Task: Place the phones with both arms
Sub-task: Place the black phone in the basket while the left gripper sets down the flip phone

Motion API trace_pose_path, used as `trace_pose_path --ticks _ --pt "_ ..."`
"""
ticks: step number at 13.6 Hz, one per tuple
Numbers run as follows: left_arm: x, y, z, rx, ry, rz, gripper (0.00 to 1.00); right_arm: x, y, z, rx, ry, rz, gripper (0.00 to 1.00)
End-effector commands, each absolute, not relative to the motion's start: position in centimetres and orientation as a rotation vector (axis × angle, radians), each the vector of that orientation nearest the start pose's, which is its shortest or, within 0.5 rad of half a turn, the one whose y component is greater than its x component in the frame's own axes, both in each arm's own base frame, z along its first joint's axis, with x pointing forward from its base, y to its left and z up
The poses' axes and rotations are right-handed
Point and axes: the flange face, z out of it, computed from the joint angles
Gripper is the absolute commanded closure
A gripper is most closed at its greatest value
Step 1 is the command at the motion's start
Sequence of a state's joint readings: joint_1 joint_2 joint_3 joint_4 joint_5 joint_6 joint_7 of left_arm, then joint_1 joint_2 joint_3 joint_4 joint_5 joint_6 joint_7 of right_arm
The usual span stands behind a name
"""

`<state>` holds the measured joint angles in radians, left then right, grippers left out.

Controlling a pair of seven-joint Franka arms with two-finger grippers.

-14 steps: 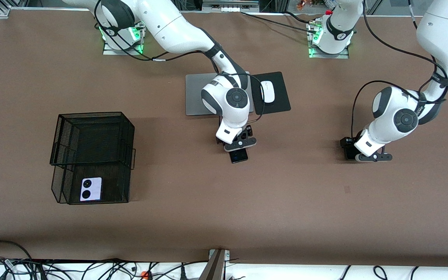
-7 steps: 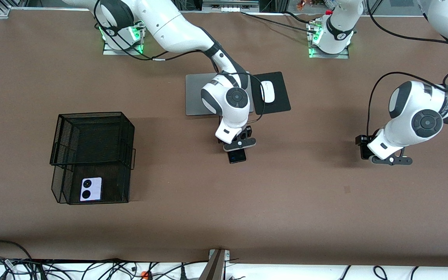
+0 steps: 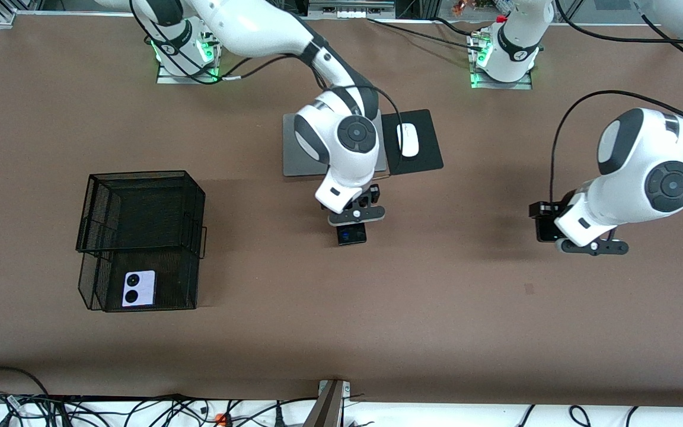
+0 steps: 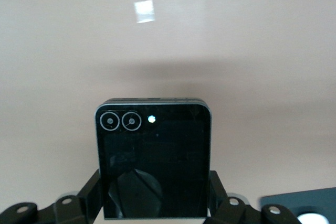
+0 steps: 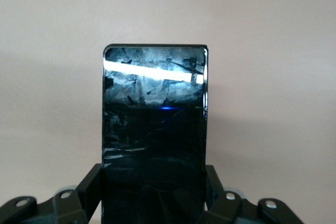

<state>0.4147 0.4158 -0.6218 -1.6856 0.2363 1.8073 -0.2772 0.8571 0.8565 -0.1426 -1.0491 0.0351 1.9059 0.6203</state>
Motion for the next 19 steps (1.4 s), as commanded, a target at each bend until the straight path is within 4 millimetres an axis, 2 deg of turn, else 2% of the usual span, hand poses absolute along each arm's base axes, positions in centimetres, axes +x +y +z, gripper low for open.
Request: trace_pose_path --ticks 1,3,4,7,10,12,15,18,19 --pt "62.4 -15.1 38.6 -3.089 -0.084 0.335 0.64 57.3 48.6 40.0 -3.189 -0.123 -0.062 1.0" --pt "61.7 -21.2 37.5 -3.087 -0.128 0.341 0.64 58.9 42.8 42.2 -3.219 -0.112 0.005 1.0" --pt "61.4 -23.3 36.2 -3.085 -0.14 0.369 0.64 59.7 39.3 43.2 -3.227 -0.099 0.021 1.0" --pt "60.6 -29.1 32.8 -3.087 -0.133 0.426 0.66 59.9 29.4 44.7 -3.233 -0.08 0.062 1.0" --pt "60.2 -33.9 30.8 -3.159 -0.153 0.334 0.7 59.1 20.0 44.2 -3.222 -0.096 0.078 1.0" --pt "59.3 -36.5 29.1 -3.192 -0.109 0.31 0.7 58.3 14.8 42.7 -3.213 -0.094 0.113 1.0" --pt "58.4 -39.5 25.5 -3.22 -0.167 0.272 0.7 56.0 10.5 39.0 -3.193 -0.077 0.146 1.0" --pt "56.0 -43.1 21.0 -3.202 -0.123 0.226 0.68 54.9 9.0 35.8 -3.197 -0.049 0.174 1.0" --pt "55.5 -43.6 20.0 -3.195 -0.115 0.235 0.68 54.9 8.3 35.0 -3.201 -0.029 0.184 1.0"
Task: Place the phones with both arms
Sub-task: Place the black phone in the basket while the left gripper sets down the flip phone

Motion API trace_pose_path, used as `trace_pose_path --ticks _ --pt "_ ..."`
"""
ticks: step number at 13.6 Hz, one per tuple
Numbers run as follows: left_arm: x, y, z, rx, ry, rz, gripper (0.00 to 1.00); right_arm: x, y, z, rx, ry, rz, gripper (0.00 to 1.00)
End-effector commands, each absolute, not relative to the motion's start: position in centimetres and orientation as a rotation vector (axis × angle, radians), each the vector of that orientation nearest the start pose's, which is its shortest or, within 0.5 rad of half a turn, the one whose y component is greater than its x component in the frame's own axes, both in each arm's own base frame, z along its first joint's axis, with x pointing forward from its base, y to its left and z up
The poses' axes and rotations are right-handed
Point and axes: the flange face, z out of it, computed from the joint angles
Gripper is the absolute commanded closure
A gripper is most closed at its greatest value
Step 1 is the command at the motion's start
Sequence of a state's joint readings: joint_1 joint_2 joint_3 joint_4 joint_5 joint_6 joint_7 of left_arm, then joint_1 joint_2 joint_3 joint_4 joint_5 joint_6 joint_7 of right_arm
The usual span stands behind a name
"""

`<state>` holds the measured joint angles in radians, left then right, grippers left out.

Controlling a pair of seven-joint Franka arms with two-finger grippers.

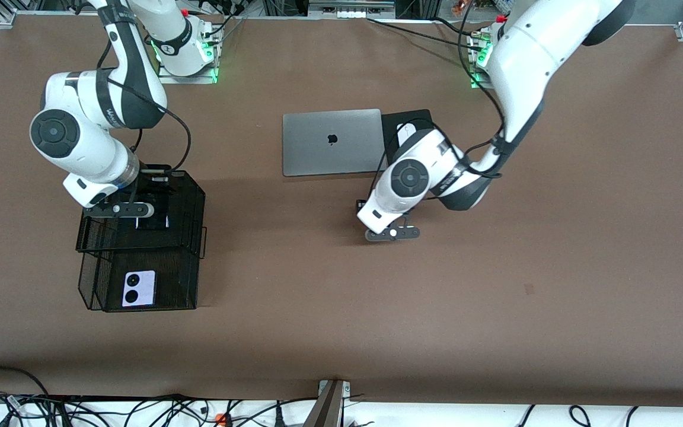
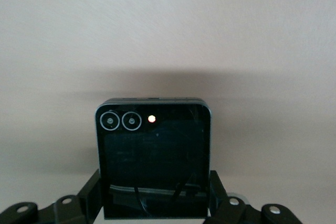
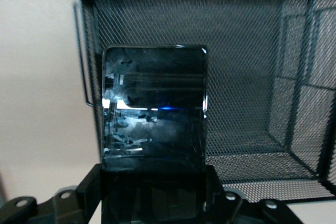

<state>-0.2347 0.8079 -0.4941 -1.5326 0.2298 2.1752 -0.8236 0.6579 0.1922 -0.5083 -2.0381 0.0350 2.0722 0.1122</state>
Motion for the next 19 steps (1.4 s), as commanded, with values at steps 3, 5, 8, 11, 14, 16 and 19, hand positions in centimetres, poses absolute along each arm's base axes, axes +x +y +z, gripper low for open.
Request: trace_pose_path --ticks 3,5,8,11,14,16,19 --pt "55.0 -43.9 18.3 -3.187 -0.107 0.269 0.61 55.5 7.4 33.7 -3.214 -0.032 0.158 1.0" --pt "54.2 -45.2 18.5 -3.198 -0.074 0.253 0.6 56.3 6.9 32.9 -3.223 -0.014 0.114 1.0" --pt "52.8 -47.3 17.7 -3.232 -0.031 0.21 0.6 56.9 7.2 31.4 -3.167 0.068 0.123 1.0" --pt "52.1 -48.3 17.8 -3.236 -0.005 0.204 0.6 57.7 7.5 31.9 -3.162 0.079 0.107 0.0" --pt "51.5 -48.9 17.5 -3.235 -0.014 0.211 0.58 58.7 7.9 34.5 -3.153 0.06 0.11 0.0" --pt "49.9 -50.5 17.2 -3.23 -0.02 0.223 0.58 59.8 8.1 37.7 -3.149 0.058 0.134 0.0" --pt "50.5 -50.1 17.8 -3.234 -0.017 0.207 0.0 61.0 9.1 43.3 -3.142 0.051 0.168 0.0"
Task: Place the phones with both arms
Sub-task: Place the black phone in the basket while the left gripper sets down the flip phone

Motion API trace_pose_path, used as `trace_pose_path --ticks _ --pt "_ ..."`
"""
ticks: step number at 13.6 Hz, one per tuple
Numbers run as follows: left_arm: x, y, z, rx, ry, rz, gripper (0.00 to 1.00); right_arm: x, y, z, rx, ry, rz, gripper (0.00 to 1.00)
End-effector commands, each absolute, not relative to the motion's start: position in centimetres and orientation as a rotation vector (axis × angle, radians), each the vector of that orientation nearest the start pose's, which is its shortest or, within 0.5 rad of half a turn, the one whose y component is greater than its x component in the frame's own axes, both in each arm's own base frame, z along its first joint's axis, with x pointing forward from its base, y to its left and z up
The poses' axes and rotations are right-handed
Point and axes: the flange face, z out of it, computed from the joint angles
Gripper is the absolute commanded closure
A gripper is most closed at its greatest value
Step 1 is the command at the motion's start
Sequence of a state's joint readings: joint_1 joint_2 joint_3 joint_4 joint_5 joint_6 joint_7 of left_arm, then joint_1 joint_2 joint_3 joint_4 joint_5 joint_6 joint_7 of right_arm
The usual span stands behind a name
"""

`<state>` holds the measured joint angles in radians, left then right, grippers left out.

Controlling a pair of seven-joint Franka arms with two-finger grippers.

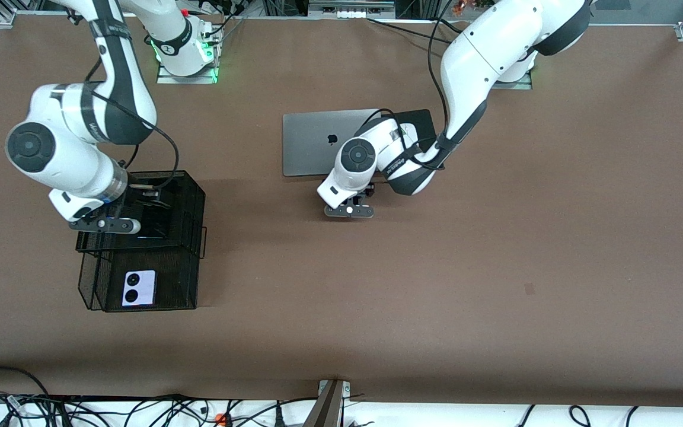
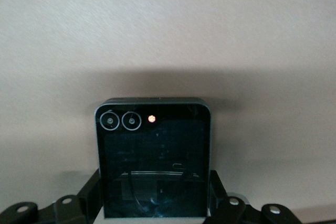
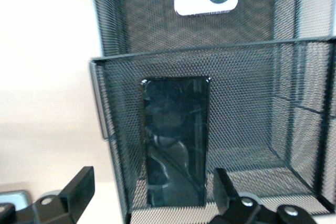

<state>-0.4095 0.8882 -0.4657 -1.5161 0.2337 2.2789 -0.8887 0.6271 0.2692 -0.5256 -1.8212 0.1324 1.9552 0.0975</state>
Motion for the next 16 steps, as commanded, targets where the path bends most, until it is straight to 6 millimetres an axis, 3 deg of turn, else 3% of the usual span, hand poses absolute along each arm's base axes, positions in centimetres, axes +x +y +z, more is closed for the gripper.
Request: trace_pose_path --ticks 1,4,5,7,10,13,16 --pt "51.2 -49.5 18.3 -3.235 -0.03 0.199 0.0 61.2 9.7 44.9 -3.141 0.036 0.174 0.0" --pt "53.1 -47.6 21.6 -3.225 -0.104 0.179 0.0 61.5 11.5 46.8 -3.143 0.094 0.155 0.0" --pt "53.4 -47.0 22.9 -3.2 -0.112 0.195 0.0 61.5 12.2 46.9 -3.144 0.12 0.149 0.0" --pt "55.3 -43.5 26.9 -3.136 -0.154 0.204 0.0 61.5 15.0 45.6 -3.157 0.159 0.159 0.0" --pt "56.7 -37.8 30.9 -3.002 -0.13 0.288 0.0 62.3 23.2 43.1 -3.19 0.219 0.147 0.0" --pt "60.5 -28.5 36.2 -2.996 0.003 0.304 0.0 62.0 31.7 39.6 -3.185 0.314 0.103 0.0" --pt "62.8 -21.5 39.4 -3.006 -0.025 0.277 0.0 60.3 39.7 35.6 -3.147 0.391 0.032 0.0"
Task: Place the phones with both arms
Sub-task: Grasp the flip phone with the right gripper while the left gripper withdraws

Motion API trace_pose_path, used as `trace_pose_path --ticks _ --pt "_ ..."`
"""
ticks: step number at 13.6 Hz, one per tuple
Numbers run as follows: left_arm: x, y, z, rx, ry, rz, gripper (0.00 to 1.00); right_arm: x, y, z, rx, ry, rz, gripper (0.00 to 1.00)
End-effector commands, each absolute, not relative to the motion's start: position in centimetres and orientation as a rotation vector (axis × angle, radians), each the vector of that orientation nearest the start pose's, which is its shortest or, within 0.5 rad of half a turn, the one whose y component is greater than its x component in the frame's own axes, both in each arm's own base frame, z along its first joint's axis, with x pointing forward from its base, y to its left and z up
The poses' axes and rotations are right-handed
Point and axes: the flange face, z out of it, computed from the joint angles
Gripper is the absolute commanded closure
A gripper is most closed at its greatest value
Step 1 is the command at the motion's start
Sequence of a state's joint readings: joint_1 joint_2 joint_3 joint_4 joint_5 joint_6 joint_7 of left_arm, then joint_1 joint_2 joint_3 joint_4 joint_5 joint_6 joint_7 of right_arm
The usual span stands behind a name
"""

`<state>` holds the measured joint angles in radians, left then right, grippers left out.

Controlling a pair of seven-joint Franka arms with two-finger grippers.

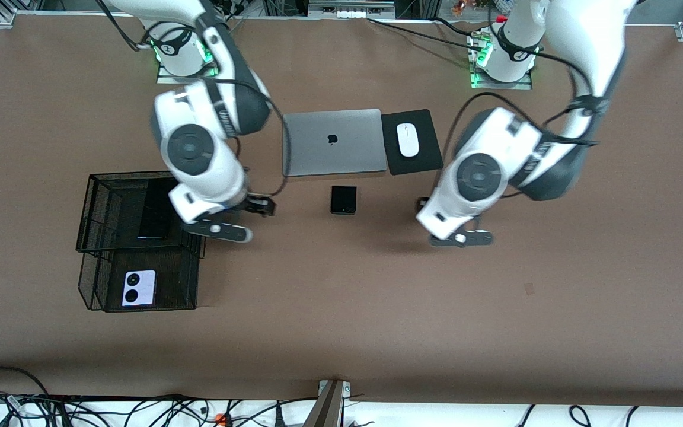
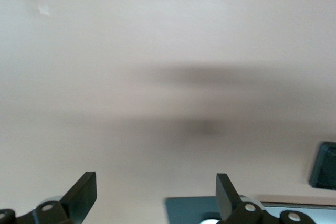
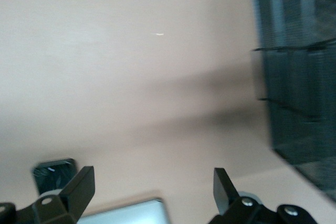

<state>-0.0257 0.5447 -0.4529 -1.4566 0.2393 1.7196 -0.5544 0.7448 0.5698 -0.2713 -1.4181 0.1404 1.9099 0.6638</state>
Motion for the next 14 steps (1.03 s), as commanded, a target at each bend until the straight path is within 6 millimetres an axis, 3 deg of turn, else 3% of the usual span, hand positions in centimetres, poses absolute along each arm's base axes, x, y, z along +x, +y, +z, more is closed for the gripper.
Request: trace_pose_path --ticks 1,3,5,6,8,9,12,14 --pt "63.2 -19.8 41.0 -3.014 0.004 0.248 0.0 59.6 42.1 34.4 -3.13 0.428 0.005 0.0" --pt "63.1 -15.9 43.9 -2.994 0.063 0.267 0.0 57.8 47.0 32.7 -3.113 0.476 -0.033 0.0" --pt "63.0 -11.6 49.8 -2.998 0.134 0.22 0.0 56.3 51.0 31.4 -3.097 0.521 -0.062 0.0" --pt "62.5 -10.9 52.1 -2.989 0.173 0.215 0.0 56.0 51.9 31.0 -3.088 0.528 -0.078 0.0" --pt "61.9 -10.1 54.3 -2.983 0.184 0.231 0.0 56.1 52.7 29.6 -3.074 0.517 -0.103 0.0" --pt "61.1 -8.8 57.0 -2.976 0.143 0.182 0.0 56.0 53.0 28.4 -3.077 0.514 -0.107 0.0" --pt "59.1 -5.0 61.6 -3.032 -0.013 0.085 0.0 53.8 55.1 25.6 -3.06 0.55 -0.051 0.0" --pt "58.1 -2.4 61.7 -3.067 -0.102 0.062 0.0 52.6 55.9 25.1 -3.065 0.531 -0.004 0.0"
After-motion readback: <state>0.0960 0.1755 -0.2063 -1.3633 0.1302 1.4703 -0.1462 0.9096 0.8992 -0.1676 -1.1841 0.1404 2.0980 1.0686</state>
